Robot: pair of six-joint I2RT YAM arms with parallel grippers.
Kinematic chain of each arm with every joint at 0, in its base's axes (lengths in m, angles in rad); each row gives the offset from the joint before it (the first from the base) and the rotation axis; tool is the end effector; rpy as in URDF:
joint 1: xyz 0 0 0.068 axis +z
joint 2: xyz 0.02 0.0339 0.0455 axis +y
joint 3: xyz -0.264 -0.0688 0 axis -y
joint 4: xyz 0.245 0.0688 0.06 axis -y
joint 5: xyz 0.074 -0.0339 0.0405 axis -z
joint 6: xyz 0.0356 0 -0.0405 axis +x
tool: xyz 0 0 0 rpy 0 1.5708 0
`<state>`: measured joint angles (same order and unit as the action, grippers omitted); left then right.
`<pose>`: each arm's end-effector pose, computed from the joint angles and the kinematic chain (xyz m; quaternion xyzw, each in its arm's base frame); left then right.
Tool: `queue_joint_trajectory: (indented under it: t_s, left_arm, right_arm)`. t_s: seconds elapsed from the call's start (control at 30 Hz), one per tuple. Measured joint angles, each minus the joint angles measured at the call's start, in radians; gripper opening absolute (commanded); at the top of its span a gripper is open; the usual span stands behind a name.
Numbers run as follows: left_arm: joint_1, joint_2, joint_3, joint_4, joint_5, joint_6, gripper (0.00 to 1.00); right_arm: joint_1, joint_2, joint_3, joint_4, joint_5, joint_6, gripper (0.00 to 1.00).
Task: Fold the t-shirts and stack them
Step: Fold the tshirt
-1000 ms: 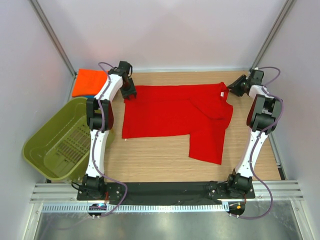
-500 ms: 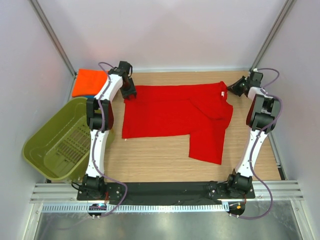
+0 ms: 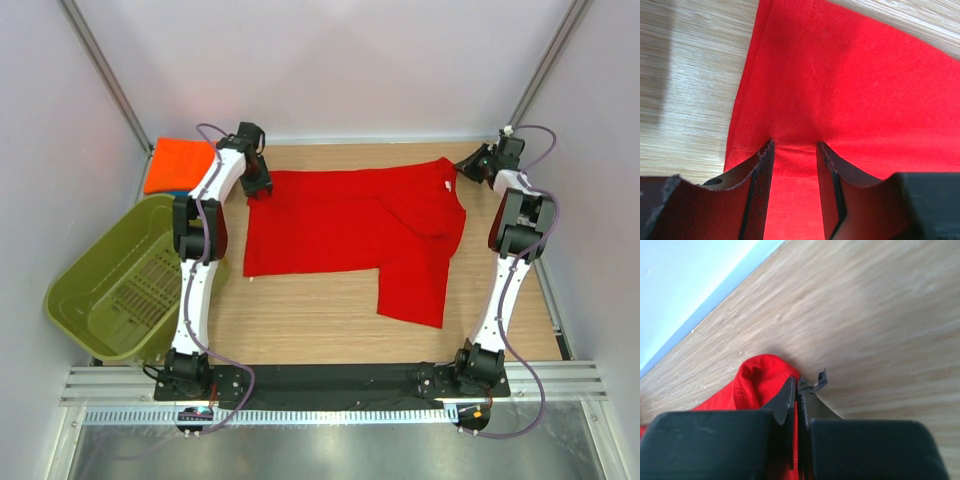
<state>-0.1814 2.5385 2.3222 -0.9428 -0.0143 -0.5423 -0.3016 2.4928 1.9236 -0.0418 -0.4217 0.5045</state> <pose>0.5248 -0.0957 0.1688 -0.1771 0.9627 -0.0658 0.1936 0.5355 -0.1513 0.1304 0.2513 0.8358 0.2304 0.4303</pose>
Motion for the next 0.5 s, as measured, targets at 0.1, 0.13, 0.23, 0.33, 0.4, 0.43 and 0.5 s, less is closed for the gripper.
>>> queue_joint_trajectory:
  t_s: [0.1,0.13,0.23,0.33,0.4,0.43,0.5]
  left_arm:
    - [-0.001,0.0,0.0,0.001,-0.005,0.0,0.42]
    - [-0.001,0.0,0.0,0.001,-0.005,0.0,0.42]
    - [-0.001,0.0,0.0,0.002,-0.004,0.001,0.42]
    - [-0.001,0.0,0.0,0.002,0.0,0.001,0.42]
    - [0.0,-0.002,0.0,0.003,0.006,0.002,0.43]
    - [0.0,-0.002,0.0,0.003,0.009,0.003,0.43]
    - [0.001,-0.002,0.0,0.003,0.015,0.005,0.44]
  right_arm:
    - [0.001,0.028,0.047,-0.003,0.0,-0.02,0.01]
    - [0.001,0.035,0.058,-0.006,0.0,-0.028,0.01]
    - [0.003,0.041,0.072,-0.023,0.0,-0.039,0.06]
    - [0.003,0.041,0.089,-0.056,0.0,-0.049,0.16]
    - [0.003,0.04,0.095,-0.077,0.01,-0.053,0.3]
    - [0.003,0.037,0.097,-0.089,0.015,-0.056,0.33]
    - [0.004,0.014,0.098,-0.136,0.059,-0.056,0.4]
